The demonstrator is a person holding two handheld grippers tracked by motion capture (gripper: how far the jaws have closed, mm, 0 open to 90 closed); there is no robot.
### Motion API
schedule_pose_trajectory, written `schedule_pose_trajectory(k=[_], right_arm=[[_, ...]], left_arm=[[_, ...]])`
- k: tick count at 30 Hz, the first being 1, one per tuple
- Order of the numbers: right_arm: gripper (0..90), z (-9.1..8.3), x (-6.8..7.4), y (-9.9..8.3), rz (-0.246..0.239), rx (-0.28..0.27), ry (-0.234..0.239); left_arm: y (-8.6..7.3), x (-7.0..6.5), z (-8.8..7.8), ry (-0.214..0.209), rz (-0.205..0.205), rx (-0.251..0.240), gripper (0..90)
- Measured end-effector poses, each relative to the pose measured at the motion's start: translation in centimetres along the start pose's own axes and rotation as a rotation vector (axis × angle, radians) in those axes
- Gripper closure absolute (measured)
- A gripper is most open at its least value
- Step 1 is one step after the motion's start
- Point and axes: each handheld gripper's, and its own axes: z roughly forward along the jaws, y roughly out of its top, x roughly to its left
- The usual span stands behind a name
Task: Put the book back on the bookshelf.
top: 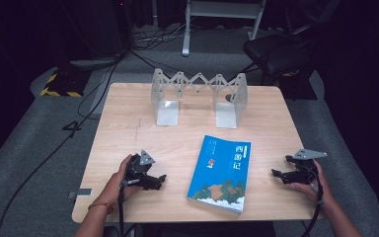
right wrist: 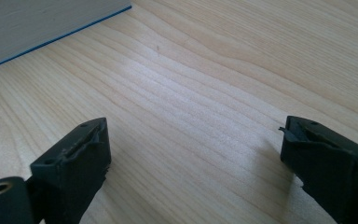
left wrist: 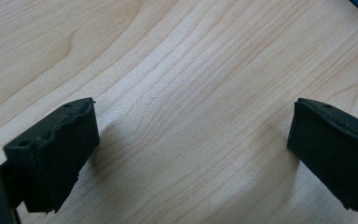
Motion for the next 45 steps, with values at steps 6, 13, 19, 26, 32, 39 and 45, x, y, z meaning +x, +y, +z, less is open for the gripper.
schedule_pose_trajectory(k=[6,13,19,26,32,39,45], right_arm=[[8.6,-0.1,-0.1,0.0,-0.008,0.000,0.007],[15.6,-0.2,0.1,0.1,-0.024,0.002,0.030],[19.5,0.4,2.4,1.2,-0.115,0.023,0.097],[21.0,0.9,6.3,3.3,-0.238,0.031,0.198],[22.2,1.4,8.4,4.3,-0.295,0.060,0.220],[21.1,2.1,9.1,5.0,-0.322,0.094,0.239],[20.8,2.1,9.1,5.1,-0.332,0.085,0.243]], left_arm=[[-0.3,-0.8,-0.2,-0.032,0.041,-0.004,2.8],[-1.2,-2.6,-1.0,-0.103,0.109,0.003,2.1],[-1.8,-3.7,-1.5,-0.114,0.124,0.008,2.0],[-1.8,-6.1,-1.4,-0.161,0.181,0.011,0.2],[-1.0,-7.1,-0.7,-0.175,0.195,0.010,0.2],[0.1,-7.7,0.3,-0.179,0.201,0.010,0.3],[0.5,-7.6,0.6,-0.189,0.211,0.010,0.1]])
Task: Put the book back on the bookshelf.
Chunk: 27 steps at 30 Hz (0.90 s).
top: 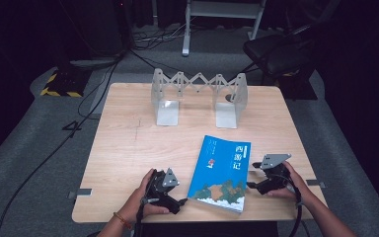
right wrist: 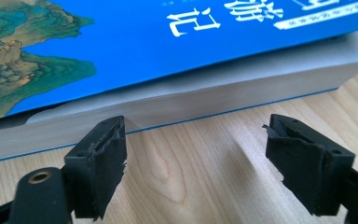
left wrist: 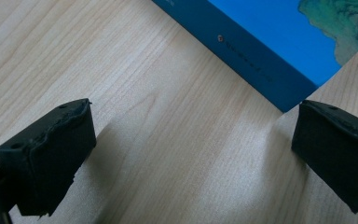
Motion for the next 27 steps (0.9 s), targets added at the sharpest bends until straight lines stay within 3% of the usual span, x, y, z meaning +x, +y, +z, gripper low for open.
schedule_pose_trajectory(k=[6,9,10,12,16,27], right_arm=[[17.9,-0.4,-0.2,0.1,0.022,-0.028,0.004],[18.7,-0.4,-0.2,0.5,0.031,-0.060,-0.011],[18.7,-0.4,-0.2,0.5,0.031,-0.060,-0.011],[18.7,-0.3,-0.2,1.1,0.021,-0.061,-0.012],[17.2,-0.5,-0.3,2.4,0.047,-0.101,-0.013],[16.8,-1.1,0.0,3.9,0.065,-0.161,-0.044]], left_arm=[[0.0,0.1,0.0,0.009,-0.009,0.000,0.0],[-0.1,1.0,-0.1,0.076,-0.060,-0.007,0.4],[-0.1,1.0,-0.1,0.076,-0.060,-0.007,0.4],[-0.1,1.8,-0.1,0.090,-0.101,-0.002,0.5],[-0.1,2.6,-0.2,0.094,-0.099,-0.002,0.7],[-0.7,2.3,-0.9,0.090,-0.092,0.002,1.9]])
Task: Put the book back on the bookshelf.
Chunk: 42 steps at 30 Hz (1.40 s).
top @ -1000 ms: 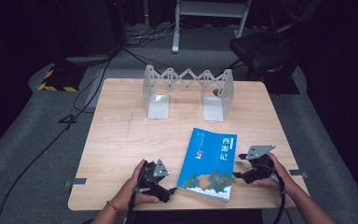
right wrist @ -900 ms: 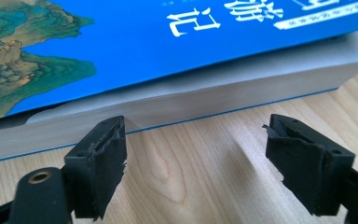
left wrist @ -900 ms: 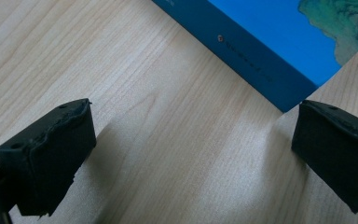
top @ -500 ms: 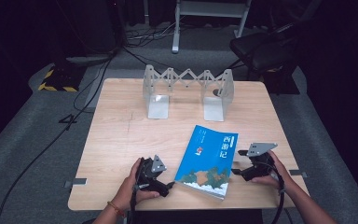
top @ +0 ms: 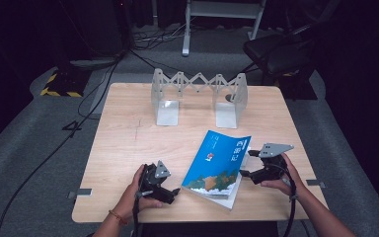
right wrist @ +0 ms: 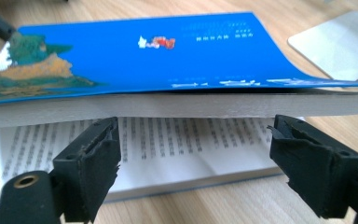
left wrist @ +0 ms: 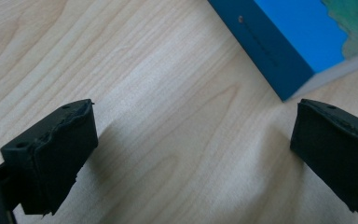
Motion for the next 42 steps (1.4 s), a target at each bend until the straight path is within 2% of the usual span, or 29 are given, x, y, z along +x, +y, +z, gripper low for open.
schedule_pose_trajectory(k=[2,3,5,6,7,8,10,11,13,15,16,18,19,21,22,24,26,28,29,30,32,34,35,36,37,38,40,42], right_arm=[[16.9,0.0,0.1,0.2,0.002,-0.005,-0.004],[16.9,0.0,0.1,0.2,0.002,-0.005,-0.004],[16.8,0.0,0.1,0.5,0.007,-0.018,-0.007],[16.8,0.0,0.2,0.6,0.003,-0.018,-0.010],[16.8,0.0,0.2,0.6,-0.001,-0.019,-0.014],[16.8,0.0,0.2,0.7,0.002,-0.020,-0.014],[16.8,0.0,0.2,0.8,0.005,-0.027,-0.016],[16.8,0.0,0.2,0.9,0.009,-0.030,-0.016],[16.8,0.0,0.3,1.0,0.011,-0.028,-0.018],[16.8,0.1,0.2,1.1,0.018,-0.033,-0.019],[16.8,0.1,0.2,1.1,0.018,-0.033,-0.019],[16.8,0.1,0.3,1.3,0.016,-0.037,-0.021],[16.9,0.2,0.3,1.3,0.017,-0.039,-0.021],[16.6,0.2,0.2,1.3,0.020,-0.041,-0.016],[16.2,0.3,0.1,1.3,0.019,-0.039,-0.018],[16.1,0.4,0.1,1.3,0.026,-0.039,-0.014],[16.1,0.4,0.1,1.2,0.020,-0.042,-0.015],[16.1,0.4,0.1,1.2,0.019,-0.045,-0.017],[16.1,0.4,0.1,1.2,0.019,-0.047,-0.017],[16.0,0.4,0.1,1.2,0.022,-0.053,-0.019],[16.1,0.4,0.0,1.1,0.024,-0.057,-0.017],[16.1,0.5,0.0,1.1,0.022,-0.057,-0.019],[16.0,0.5,0.0,1.0,0.023,-0.055,-0.022],[16.1,0.5,-0.1,0.9,0.021,-0.051,-0.022],[16.1,0.5,-0.1,0.9,0.021,-0.051,-0.022],[16.9,0.3,-0.2,0.6,0.021,-0.047,-0.016],[24.3,-0.1,-0.4,-0.1,0.018,-0.044,0.005],[25.7,-0.5,-0.4,-0.7,0.015,-0.051,0.012]], left_arm=[[0.0,-0.2,-0.5,-0.010,0.017,-0.007,12.0],[0.0,-0.2,-0.5,-0.010,0.017,-0.007,22.5],[0.5,-0.9,-1.3,-0.016,0.044,-0.036,22.3],[0.8,-1.3,-1.7,-0.023,0.052,-0.062,13.9],[1.1,-1.7,-2.1,-0.041,0.062,-0.087,13.8],[1.5,-2.2,-2.4,-0.054,0.082,-0.098,19.2],[2.5,-3.9,-2.6,-0.072,0.114,-0.123,14.6],[2.9,-4.3,-2.6,-0.094,0.122,-0.130,17.8],[4.0,-6.0,-2.0,-0.124,0.150,-0.144,16.3],[5.0,-7.5,-1.2,-0.171,0.191,-0.137,16.6],[5.0,-7.5,-1.2,-0.171,0.191,-0.137,16.7],[5.9,-9.0,-0.2,-0.133,0.252,-0.119,17.0],[6.2,-9.6,0.3,-0.120,0.266,-0.117,18.5],[6.6,-10.1,1.2,-0.141,0.242,-0.121,19.7],[6.8,-10.3,1.6,-0.131,0.232,-0.116,19.9],[7.0,-10.6,2.3,-0.105,0.228,-0.118,20.2],[7.0,-10.5,2.7,-0.093,0.195,-0.136,21.1],[7.0,-10.2,2.6,-0.085,0.168,-0.164,28.3],[7.0,-9.9,2.5,-0.098,0.154,-0.173,34.3],[6.9,-9.8,2.5,-0.106,0.151,-0.180,35.2],[6.7,-9.6,2.2,-0.128,0.170,-0.206,44.3],[6.6,-9.8,1.7,-0.106,0.228,-0.226,56.9],[6.6,-9.8,1.4,-0.096,0.243,-0.227,64.0],[6.6,-9.4,1.1,-0.108,0.226,-0.239,69.1],[6.6,-9.4,1.1,-0.108,0.226,-0.239,73.7],[6.6,-8.9,0.7,-0.123,0.210,-0.248,73.7],[6.8,-8.5,0.3,-0.137,0.217,-0.253,77.5],[6.8,-8.3,0.0,-0.144,0.221,-0.256,78.2]])
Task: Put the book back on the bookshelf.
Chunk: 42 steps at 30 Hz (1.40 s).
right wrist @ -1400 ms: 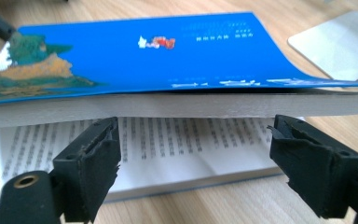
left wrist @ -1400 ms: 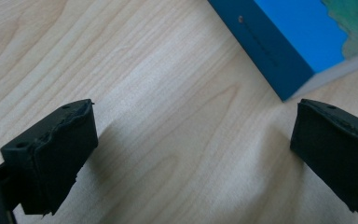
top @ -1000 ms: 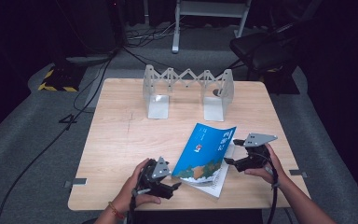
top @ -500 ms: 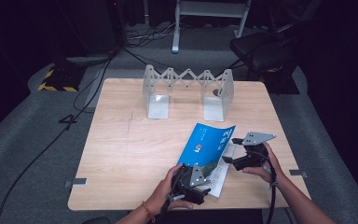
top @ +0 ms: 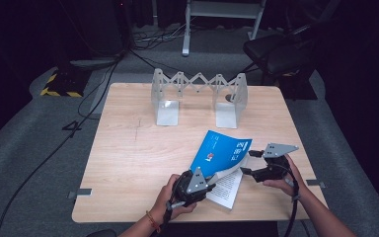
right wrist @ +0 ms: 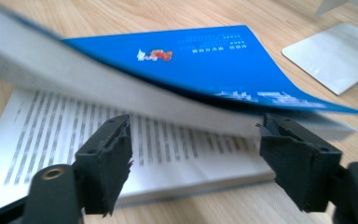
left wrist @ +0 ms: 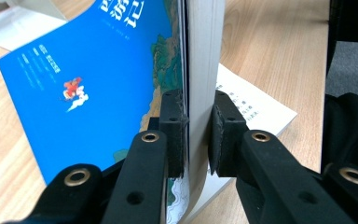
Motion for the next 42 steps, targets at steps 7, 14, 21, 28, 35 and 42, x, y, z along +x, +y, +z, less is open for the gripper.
schedule_pose_trajectory(k=[7,14,21,28,35,42], right_arm=[[26.2,-2.1,0.0,0.5,-0.035,-0.086,0.051],[26.2,-1.2,0.9,2.3,-0.127,-0.089,0.085],[26.2,0.3,0.9,3.4,-0.160,-0.100,0.186],[29.2,3.1,0.9,2.6,-0.228,-0.013,0.214],[40.4,4.8,0.4,2.5,-0.321,0.033,0.126],[64.8,4.7,0.3,2.8,-0.373,-0.012,0.138]], left_arm=[[-0.2,0.9,-1.3,-0.035,0.042,0.009,79.6],[-0.5,1.3,-1.5,-0.017,0.079,0.046,80.1],[-1.0,2.8,-2.7,-0.017,0.064,0.048,80.0],[-1.8,4.2,-3.9,0.013,0.064,0.072,79.1],[-2.5,5.5,-4.7,0.014,0.057,0.094,78.5],[-2.4,6.8,-5.7,0.062,0.040,0.097,76.0]])
